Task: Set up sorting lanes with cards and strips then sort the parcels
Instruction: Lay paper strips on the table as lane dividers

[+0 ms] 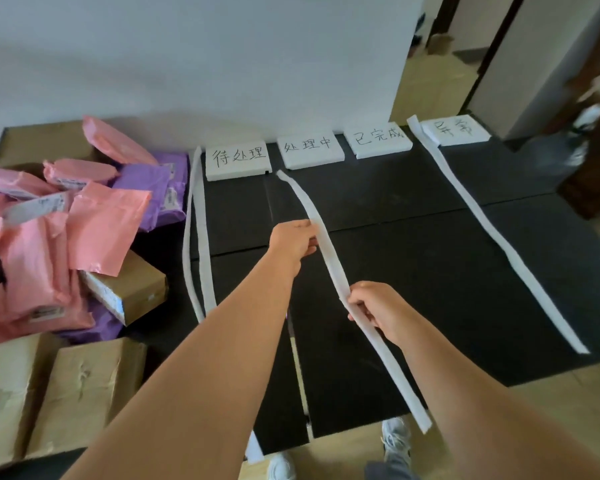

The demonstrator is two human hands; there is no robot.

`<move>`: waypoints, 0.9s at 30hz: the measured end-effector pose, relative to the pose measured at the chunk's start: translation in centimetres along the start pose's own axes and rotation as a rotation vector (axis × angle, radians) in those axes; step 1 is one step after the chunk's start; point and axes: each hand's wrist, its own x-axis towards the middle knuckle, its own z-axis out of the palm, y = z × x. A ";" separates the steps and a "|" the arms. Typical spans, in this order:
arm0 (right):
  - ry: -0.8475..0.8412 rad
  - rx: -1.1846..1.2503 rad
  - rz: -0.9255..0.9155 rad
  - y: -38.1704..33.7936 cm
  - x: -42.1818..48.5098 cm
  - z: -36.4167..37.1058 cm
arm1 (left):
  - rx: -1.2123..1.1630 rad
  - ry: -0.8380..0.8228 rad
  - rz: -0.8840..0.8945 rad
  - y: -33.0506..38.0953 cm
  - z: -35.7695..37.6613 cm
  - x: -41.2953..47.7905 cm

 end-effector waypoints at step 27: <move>-0.152 -0.001 0.000 2.7 13.6 -17.8 | 0.446 -0.005 0.034 3.6 22.4 10.1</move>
